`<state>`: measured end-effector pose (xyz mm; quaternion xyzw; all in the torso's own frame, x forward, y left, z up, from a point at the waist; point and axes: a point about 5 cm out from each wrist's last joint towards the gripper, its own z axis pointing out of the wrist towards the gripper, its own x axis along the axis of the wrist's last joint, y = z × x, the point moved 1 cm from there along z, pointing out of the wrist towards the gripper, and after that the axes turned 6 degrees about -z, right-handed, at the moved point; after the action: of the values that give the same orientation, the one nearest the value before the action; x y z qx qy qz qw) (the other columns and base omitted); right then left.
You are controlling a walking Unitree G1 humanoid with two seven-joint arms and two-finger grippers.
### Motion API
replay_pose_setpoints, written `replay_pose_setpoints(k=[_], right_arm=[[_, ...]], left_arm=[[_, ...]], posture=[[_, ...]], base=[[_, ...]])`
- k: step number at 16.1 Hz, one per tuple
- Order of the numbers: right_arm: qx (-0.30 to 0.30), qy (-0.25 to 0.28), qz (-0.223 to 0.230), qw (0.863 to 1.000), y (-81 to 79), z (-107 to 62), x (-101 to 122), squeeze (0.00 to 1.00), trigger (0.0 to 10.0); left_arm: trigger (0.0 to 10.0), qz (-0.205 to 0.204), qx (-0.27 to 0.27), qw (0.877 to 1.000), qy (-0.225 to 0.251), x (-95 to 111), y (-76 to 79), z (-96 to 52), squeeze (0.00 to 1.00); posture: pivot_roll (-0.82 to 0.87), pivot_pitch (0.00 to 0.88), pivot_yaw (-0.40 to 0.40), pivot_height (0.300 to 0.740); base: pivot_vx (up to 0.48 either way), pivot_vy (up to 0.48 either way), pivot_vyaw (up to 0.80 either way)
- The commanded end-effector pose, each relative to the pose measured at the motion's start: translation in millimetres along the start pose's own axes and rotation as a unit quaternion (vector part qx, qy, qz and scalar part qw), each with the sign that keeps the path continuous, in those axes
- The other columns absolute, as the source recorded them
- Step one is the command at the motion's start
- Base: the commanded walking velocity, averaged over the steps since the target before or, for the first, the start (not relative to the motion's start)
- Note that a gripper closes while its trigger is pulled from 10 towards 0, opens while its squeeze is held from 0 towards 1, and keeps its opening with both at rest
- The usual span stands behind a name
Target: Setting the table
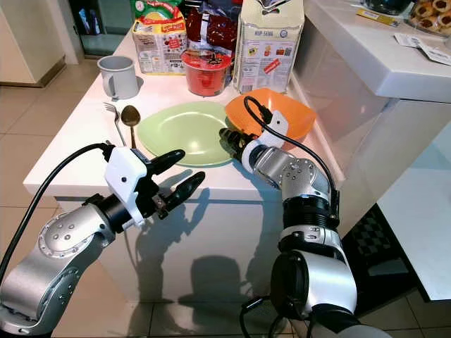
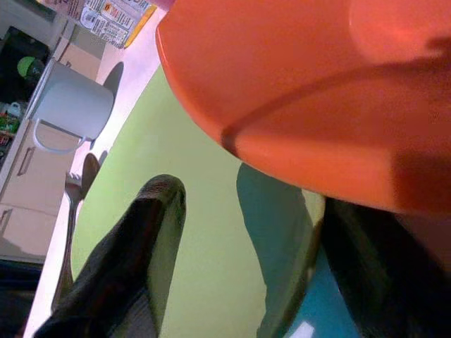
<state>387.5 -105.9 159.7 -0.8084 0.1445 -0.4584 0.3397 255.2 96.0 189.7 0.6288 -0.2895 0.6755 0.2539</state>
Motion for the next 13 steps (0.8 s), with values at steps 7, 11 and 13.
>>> replay_pose_setpoints(k=[7, 11, 13], right_arm=[[-0.012, -0.018, 0.03, 0.999, 8.6, 1.0, -9.6, 0.0, 0.0], [-0.012, -0.013, 0.047, 0.999, 8.9, 0.9, -8.3, 0.0, 0.0], [-0.011, -0.012, 0.054, 0.998, 9.0, 0.7, -8.1, 0.0, 0.0]], left_arm=[[10.0, 0.012, 0.004, 1.0, 0.009, 6.5, -1.3, 0.1, 0.0], [10.0, 0.012, 0.006, 1.0, 0.01, 6.7, -1.7, 0.2, 0.0], [10.0, 0.012, 0.006, 1.0, 0.01, 6.9, -1.8, -0.1, 0.0]], posture=[[0.03, 0.0, -0.052, 0.74], [0.03, 0.0, -0.051, 0.74], [0.03, 0.0, -0.05, 0.74]], base=[[0.0, 0.0, 0.0], [0.0, 0.0, 0.0], [0.0, 0.0, 0.0]])
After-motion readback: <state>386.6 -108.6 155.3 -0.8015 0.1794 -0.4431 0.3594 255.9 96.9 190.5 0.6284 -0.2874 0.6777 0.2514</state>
